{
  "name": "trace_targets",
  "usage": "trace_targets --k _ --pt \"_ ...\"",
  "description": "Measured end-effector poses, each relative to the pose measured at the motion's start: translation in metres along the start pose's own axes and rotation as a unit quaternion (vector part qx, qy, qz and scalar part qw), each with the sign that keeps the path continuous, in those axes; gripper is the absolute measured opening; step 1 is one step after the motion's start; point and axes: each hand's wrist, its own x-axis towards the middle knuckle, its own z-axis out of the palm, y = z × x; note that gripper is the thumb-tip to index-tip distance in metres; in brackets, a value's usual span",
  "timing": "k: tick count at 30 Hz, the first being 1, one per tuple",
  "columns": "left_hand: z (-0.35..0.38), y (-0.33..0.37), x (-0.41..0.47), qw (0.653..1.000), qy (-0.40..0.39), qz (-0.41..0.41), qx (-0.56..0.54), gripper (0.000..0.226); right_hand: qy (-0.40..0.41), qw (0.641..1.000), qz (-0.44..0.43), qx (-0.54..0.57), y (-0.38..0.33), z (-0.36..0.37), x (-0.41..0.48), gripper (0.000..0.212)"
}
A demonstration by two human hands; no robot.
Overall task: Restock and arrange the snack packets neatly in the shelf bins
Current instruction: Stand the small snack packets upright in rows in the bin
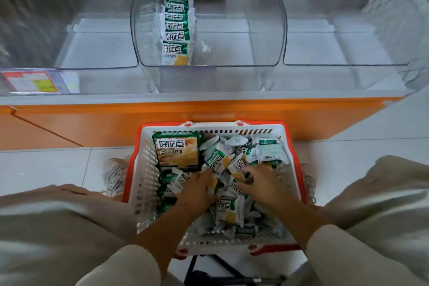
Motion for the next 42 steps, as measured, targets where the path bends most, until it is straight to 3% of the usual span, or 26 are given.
trace_targets --k 1,4,7,13,17,21,26,29,32,33,38,40,42 --pt "0.0 -0.003 0.002 1.0 -0.004 -0.006 -0.003 0.089 -0.033 0.999 0.009 -0.029 -0.002 0.005 0.003 0.045" --pt "-0.001 -0.008 0.004 0.999 -0.013 -0.021 -0.025 0.098 -0.107 0.985 0.034 -0.135 -0.008 0.017 0.006 0.102" --pt "0.001 -0.011 0.005 0.999 -0.021 -0.025 -0.043 0.104 -0.131 0.984 0.032 -0.119 -0.011 0.023 0.007 0.118" --pt "-0.004 -0.009 0.004 0.992 -0.03 -0.036 -0.115 0.1 -0.108 0.992 0.042 -0.042 -0.011 0.02 0.002 0.104" --pt "-0.015 0.0 -0.003 0.974 -0.018 -0.059 -0.216 0.1 -0.065 0.993 0.047 0.088 -0.007 0.004 -0.005 0.089" --pt "-0.038 0.016 -0.012 0.947 0.039 -0.059 -0.312 0.086 0.001 0.976 0.04 0.212 -0.013 -0.024 -0.012 0.108" --pt "-0.07 0.038 -0.032 0.875 0.028 -0.018 -0.484 0.127 0.024 0.943 0.013 0.331 -0.028 -0.056 -0.023 0.12" --pt "-0.092 0.052 -0.047 0.868 -0.001 -0.001 -0.496 0.125 0.03 0.937 -0.016 0.349 -0.039 -0.069 -0.032 0.113" --pt "-0.127 0.069 -0.065 0.895 -0.018 0.042 -0.444 0.101 0.033 0.928 -0.07 0.364 -0.061 -0.091 -0.049 0.061" --pt "-0.14 0.073 -0.069 0.897 -0.014 0.048 -0.44 0.095 0.039 0.927 -0.085 0.364 -0.069 -0.101 -0.054 0.053" --pt "-0.2 0.094 -0.088 0.885 0.014 0.116 -0.45 0.035 0.085 0.918 -0.151 0.355 -0.106 -0.15 -0.066 0.054" --pt "-0.215 0.101 -0.091 0.875 0.014 0.14 -0.464 0.036 0.095 0.912 -0.173 0.36 -0.119 -0.165 -0.066 0.055" --pt "-0.222 0.107 -0.093 0.869 0.01 0.16 -0.468 0.055 0.094 0.91 -0.179 0.362 -0.132 -0.173 -0.061 0.066"
